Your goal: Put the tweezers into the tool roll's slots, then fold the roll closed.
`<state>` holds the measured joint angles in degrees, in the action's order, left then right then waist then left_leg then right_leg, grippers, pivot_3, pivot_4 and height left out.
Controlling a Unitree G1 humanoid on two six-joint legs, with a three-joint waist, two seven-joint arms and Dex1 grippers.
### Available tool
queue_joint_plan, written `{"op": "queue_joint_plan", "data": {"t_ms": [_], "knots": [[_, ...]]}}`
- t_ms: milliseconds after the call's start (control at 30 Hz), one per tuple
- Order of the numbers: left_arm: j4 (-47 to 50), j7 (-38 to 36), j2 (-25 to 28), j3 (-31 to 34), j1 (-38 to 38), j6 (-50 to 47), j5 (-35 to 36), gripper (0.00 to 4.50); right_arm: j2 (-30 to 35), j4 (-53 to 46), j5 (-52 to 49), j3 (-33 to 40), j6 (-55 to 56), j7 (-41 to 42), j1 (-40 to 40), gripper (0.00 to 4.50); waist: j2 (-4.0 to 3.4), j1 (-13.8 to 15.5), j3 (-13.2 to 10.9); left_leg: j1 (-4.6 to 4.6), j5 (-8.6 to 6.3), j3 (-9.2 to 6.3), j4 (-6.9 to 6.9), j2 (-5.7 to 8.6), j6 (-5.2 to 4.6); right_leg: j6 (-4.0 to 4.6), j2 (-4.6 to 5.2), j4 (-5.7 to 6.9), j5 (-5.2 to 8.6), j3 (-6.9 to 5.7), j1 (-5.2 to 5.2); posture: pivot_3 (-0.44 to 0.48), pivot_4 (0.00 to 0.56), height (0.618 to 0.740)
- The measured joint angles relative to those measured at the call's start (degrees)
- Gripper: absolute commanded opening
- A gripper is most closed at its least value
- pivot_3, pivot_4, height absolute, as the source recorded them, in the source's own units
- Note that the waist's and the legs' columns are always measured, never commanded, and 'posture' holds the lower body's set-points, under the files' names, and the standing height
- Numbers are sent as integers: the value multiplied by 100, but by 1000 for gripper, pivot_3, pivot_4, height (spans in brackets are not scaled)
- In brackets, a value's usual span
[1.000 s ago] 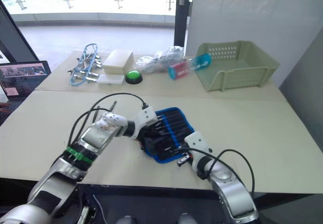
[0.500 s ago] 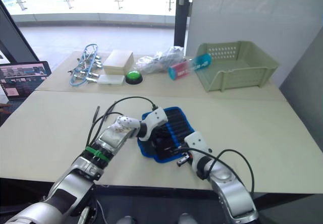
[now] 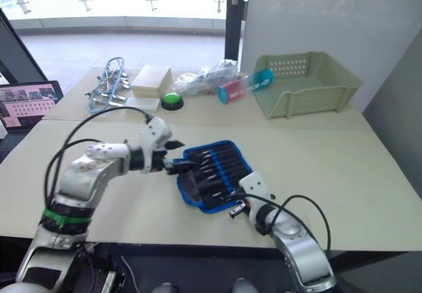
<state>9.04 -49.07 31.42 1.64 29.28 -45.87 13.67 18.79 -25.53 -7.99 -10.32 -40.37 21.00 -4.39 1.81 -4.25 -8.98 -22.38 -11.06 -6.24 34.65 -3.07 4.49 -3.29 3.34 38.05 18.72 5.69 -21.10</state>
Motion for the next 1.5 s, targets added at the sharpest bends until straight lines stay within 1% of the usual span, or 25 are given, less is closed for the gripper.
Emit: {"op": "queue_joint_plan", "data": {"t_ms": [100, 167, 200, 267, 367, 400, 433, 467, 533, 567, 633, 800, 1033, 1100, 1233, 1367, 1500], "knots": [[337, 378, 135, 660, -1039, 163, 7, 4464, 63, 16, -7, -6, 39, 37, 17, 0, 5, 4, -3, -3, 0, 1, -3, -2, 1, 1, 0, 0, -1, 0, -4, 0, 150, 740], [630, 501, 227, 1096, -1643, 209, 40, 4464, 131, 14, -8, 13, 66, 83, 52, 0, 7, 30, -4, -4, -1, 1, -3, -2, 2, 2, 4, -2, 0, -1, -3, 0, 150, 740], [829, 588, 245, 1441, -2075, 284, 95, 4464, 186, 15, -12, 36, 79, 143, 64, 0, 7, 46, -4, -4, -1, 1, -4, -1, 2, 2, 6, -4, 0, -2, -1, 0, 150, 740], [939, 704, 227, 1798, -2410, 343, 196, 4464, 237, 14, -15, 86, 79, 175, 93, 0, 9, 76, -4, -4, -2, 1, -4, -1, 3, 2, 7, -5, 0, -4, 0, 0, 150, 740], [1207, 928, -59, 2665, -2974, 420, 538, 4464, 291, 19, -50, 131, 80, 268, 93, 0, 16, 112, -5, -3, -4, 3, -3, 0, 6, 2, 11, -9, 0, -6, 4, 0, 150, 740], [1361, 1048, -249, 3009, -3221, 463, 697, 4464, 326, 34, -82, 156, 86, 326, 94, 0, 18, 111, -5, -3, -5, 2, -4, -1, 8, 2, 11, -11, 0, -6, 4, 0, 150, 740], [1489, 1165, -437, 3215, -3381, 502, 767, 4464, 366, 44, -105, 184, 91, 379, 106, 0, 18, 121, -5, -4, -6, 2, -3, 0, 9, 2, 12, -12, 0, -6, 7, 0, 150, 740], [1740, 1381, -783, 3482, -3687, 627, 866, 4464, 422, 88, -141, 199, 104, 449, 89, 0, 19, 124, -4, -3, -9, 3, -3, 0, 12, 2, 12, -20, 0, -5, 9, 0, 150, 740], [2032, 1664, -1168, 3648, -4160, 736, 913, 4464, 467, 138, -180, 222, 122, 518, 74, 0, 28, 143, -2, -2, -12, 3, -2, -1, 14, 2, 12, -23, 0, -5, 10, 0, 150, 740], [2098, 1783, -1274, 3674, -4372, 762, 912, 4464, 496, 146, -184, 238, 127, 530, 77, 0, 31, 163, -2, -2, -11, 3, -1, 0, 14, 2, 11, -21, 0, -5, 10, 0, 150, 740], [2153, 1969, -1306, 3682, -4572, 869, 878, 4464, 520, 158, -187, 246, 137, 547, 68, 0, 36, 173, -2, 2, -11, 2, 2, -1, 14, 3, 10, -19, 0, -6, 13, 0, 150, 740], [2148, 2370, -1295, 3526, -4483, 1088, 794, 4464, 520, 173, -187, 211, 141, 600, 19, 0, 48, 171, 5, 9, -13, 3, 5, 0, 17, 3, 10, -29, 1, -7, 26, 0, 150, 740], [1995, 2607, -1151, 3155, -4162, 1094, 763, 4464, 515, 154, -203, 199, 140, 613, 21, 0, 49, 144, 6, 9, -18, 3, 3, 0, 24, 3, 9, -30, 1, -6, 25, 0, 150, 740], [1667, 2770, -1131, 2941, -3922, 1066, 685, 4464, 478, 132, -197, 213, 140, 569, 58, 0, 49, 150, 6, 9, -18, 3, 3, 0, 24, 3, 9, -31, 1, -7, 25, 0, 150, 740], [680, 3056, -1089, 2399, -3054, 1152, 393, 4464, 388, 121, -184, 212, 134, 448, 72, 0, 50, 157, 6, 11, -18, 2, 7, 2, 24, 3, 9, -29, 1, -8, 27, 0, 150, 740], [-191, 3283, -1097, 2045, -2337, 1556, 110, 4464, 342, 105, -185, 193, 120, 413, 68, 0, 52, 129, 7, 10, -18, 2, 4, 1, 24, 3, 8, -26, 1, -7, 25, 0, 150, 740], [-1097, 3464, -1087, 1802, -1784, 2072, -221, 4464, 339, 74, -174, 204, 68, 354, 76, 0, 26, 162, 14, 20, -17, 2, 6, 2, 23, 2, 8, -18, 1, -8, 33, 0, 150, 740]]}}
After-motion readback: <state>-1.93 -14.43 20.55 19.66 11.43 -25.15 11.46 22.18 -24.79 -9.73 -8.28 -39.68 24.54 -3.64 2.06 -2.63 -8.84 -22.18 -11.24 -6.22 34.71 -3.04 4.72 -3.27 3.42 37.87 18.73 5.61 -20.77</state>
